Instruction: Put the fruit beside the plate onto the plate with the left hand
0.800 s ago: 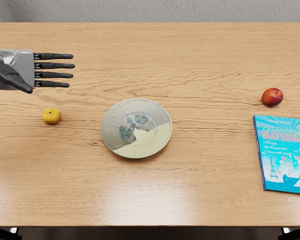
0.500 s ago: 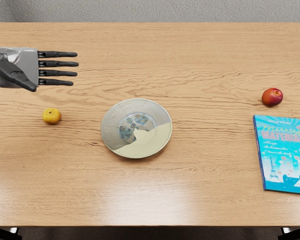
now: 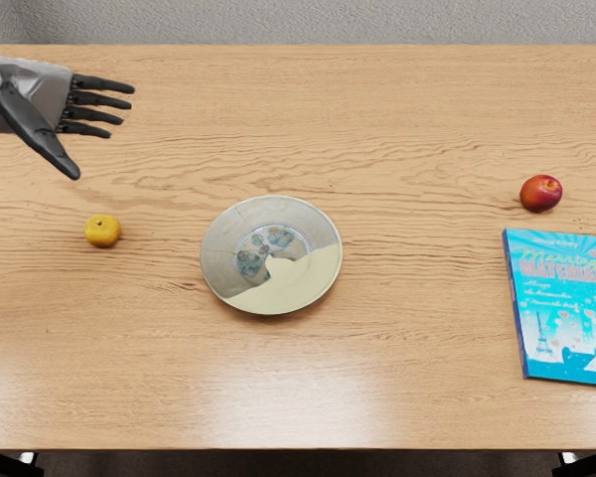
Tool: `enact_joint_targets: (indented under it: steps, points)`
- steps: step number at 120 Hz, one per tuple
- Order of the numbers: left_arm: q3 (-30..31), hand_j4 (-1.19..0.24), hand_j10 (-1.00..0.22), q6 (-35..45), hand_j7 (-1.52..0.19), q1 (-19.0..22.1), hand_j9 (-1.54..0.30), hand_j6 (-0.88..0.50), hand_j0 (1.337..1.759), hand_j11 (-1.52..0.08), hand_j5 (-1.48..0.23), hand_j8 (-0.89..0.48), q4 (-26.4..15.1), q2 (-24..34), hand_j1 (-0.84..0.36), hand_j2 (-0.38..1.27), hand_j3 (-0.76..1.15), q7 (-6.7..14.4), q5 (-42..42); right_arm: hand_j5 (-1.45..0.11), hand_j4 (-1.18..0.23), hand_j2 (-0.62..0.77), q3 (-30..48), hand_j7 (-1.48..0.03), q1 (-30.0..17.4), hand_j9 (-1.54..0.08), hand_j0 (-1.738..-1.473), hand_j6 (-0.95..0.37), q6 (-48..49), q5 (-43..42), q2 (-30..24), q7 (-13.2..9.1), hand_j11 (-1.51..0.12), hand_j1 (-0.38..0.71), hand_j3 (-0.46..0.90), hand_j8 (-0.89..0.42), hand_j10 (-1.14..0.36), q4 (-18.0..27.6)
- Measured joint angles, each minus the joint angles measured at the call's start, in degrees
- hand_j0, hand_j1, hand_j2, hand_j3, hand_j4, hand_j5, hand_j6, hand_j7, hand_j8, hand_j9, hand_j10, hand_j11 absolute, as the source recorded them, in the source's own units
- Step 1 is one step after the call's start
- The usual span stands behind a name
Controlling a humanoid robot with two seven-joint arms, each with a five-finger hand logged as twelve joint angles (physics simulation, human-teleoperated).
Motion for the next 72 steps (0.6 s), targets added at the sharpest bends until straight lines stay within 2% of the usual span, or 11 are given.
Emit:
enact_joint_targets:
  steps: [15, 29, 51, 72]
  points:
    - [0.1, 0.0, 0.0, 0.0, 0.0, 0.4, 0.0, 0.0, 1.658, 0.0, 0.0, 0.0, -1.0, -2.2, 0.35, 0.0, 0.0, 0.0, 16.4, -0.03, -0.03, -0.01, 0.0, -0.03, 0.0, -0.03, -1.658, -0.03, 0.0, 0.0, 0.0, 0.0, -0.03, -0.32, 0.0, -0.03, -0.03, 0.0]
    - [0.8, 0.0, 0.0, 0.0, 0.0, 1.0, 0.0, 0.0, 1.658, 0.0, 0.0, 0.0, -1.6, -3.8, 0.35, 0.0, 0.0, 0.0, 28.0, -0.03, -0.03, -0.01, 0.0, -0.03, 0.0, -0.03, -1.658, -0.03, 0.0, 0.0, 0.0, 0.0, -0.03, -0.32, 0.0, -0.03, -0.03, 0.0]
    - [5.2, 0.0, 0.0, 0.4, 0.0, 1.0, 0.0, 0.0, 1.658, 0.0, 0.0, 0.0, -1.9, -5.1, 0.35, 0.0, 0.0, 0.0, 34.9, -0.03, -0.03, -0.01, 0.0, -0.03, 0.0, -0.03, -1.658, -0.03, 0.0, 0.0, 0.0, 0.0, -0.03, -0.32, 0.0, -0.03, -0.03, 0.0]
    - [8.3, 0.0, 0.0, 7.0, 0.0, 3.5, 0.0, -0.01, 1.658, 0.0, 0.0, -0.01, -4.7, -7.3, 0.35, 0.0, 0.0, 0.0, 43.5, -0.03, -0.03, -0.01, 0.0, -0.03, 0.0, -0.03, -1.658, -0.03, 0.0, 0.0, 0.0, 0.0, -0.03, -0.32, 0.0, -0.03, -0.03, 0.0]
